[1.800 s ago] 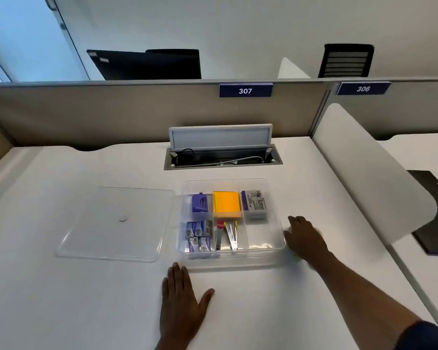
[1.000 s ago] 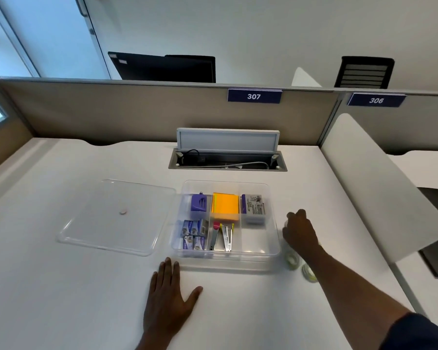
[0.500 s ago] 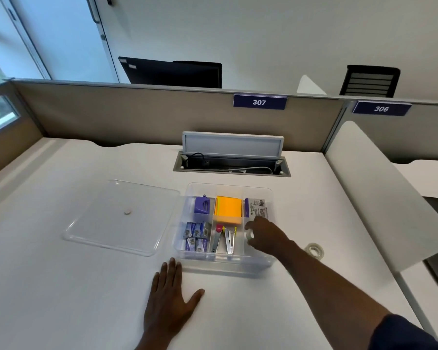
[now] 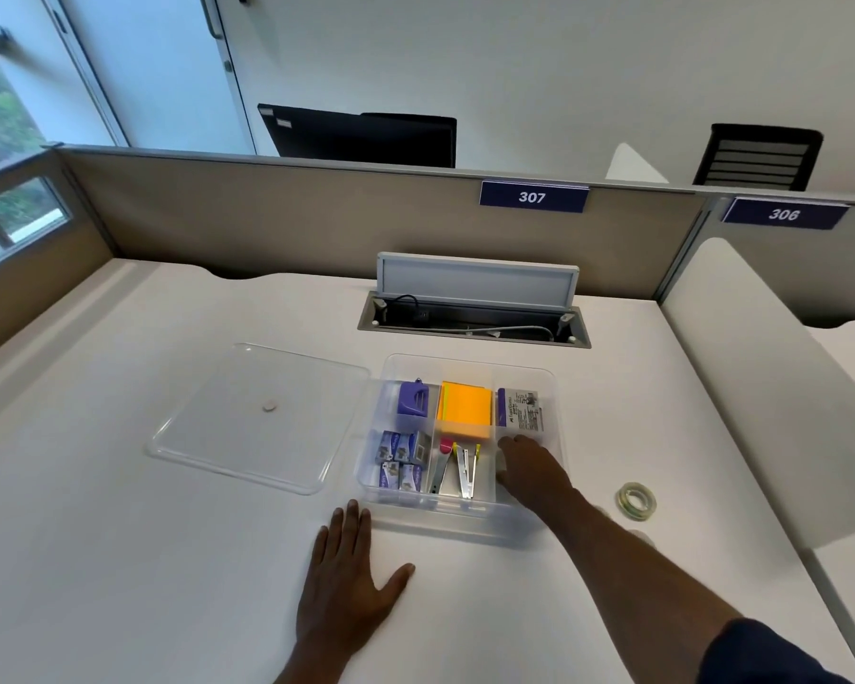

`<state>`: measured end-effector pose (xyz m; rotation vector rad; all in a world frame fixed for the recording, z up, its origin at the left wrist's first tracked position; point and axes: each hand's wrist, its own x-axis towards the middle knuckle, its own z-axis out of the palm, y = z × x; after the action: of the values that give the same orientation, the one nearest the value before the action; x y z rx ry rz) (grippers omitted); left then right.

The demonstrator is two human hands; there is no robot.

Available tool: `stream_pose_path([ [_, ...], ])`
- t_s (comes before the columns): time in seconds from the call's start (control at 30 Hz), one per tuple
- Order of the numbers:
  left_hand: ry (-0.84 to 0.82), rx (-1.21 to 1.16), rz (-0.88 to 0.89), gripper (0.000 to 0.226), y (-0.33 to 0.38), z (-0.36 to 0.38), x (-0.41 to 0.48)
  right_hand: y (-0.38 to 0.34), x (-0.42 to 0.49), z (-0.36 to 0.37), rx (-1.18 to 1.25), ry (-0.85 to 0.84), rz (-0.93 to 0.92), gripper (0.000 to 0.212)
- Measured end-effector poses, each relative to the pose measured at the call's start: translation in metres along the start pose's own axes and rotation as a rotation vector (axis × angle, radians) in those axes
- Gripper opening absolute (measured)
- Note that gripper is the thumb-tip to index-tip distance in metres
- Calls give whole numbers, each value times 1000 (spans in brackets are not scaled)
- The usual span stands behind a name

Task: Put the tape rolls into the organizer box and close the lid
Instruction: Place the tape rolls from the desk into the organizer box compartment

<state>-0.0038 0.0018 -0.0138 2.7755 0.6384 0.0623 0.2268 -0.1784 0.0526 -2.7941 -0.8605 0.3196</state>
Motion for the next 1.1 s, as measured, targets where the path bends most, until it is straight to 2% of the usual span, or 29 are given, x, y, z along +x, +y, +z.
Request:
stream_pose_path([
  [0.17,15,-4,9,102,1,-1,0,-1,-3,-7,72,-11,33,44],
  [0.23,14,6,13,102,1,-1,0,0,-5,-12,81,34,28,37],
  [0.4,5,34,19,102,2,-3,-1,3,-18,-30,-68,375,-49,13],
  [0.47,4,36,21,101,2,-4,-1,9,-23,-40,-23,484,49,13],
  [0.57,-3,42,20,100,3,-5,-1,30,-30,-53,84,530,289,16],
  [0.67,-3,49,25,100,3,-4,-1,56,-44,-53,82,448,453,20],
  [0.77,1,54,26,100,3,-4,0,75,-58,-43,43,312,556,36],
  [0.87,3,58,31,101,2,-3,0,88,-62,-35,150,205,672,30],
  [0.97,0,52,24,100,1,-2,0,93,-63,-32,166,116,690,30],
  [1.1,-6,43,25,100,3,-1,0,91,-62,-29,217,80,717,27],
])
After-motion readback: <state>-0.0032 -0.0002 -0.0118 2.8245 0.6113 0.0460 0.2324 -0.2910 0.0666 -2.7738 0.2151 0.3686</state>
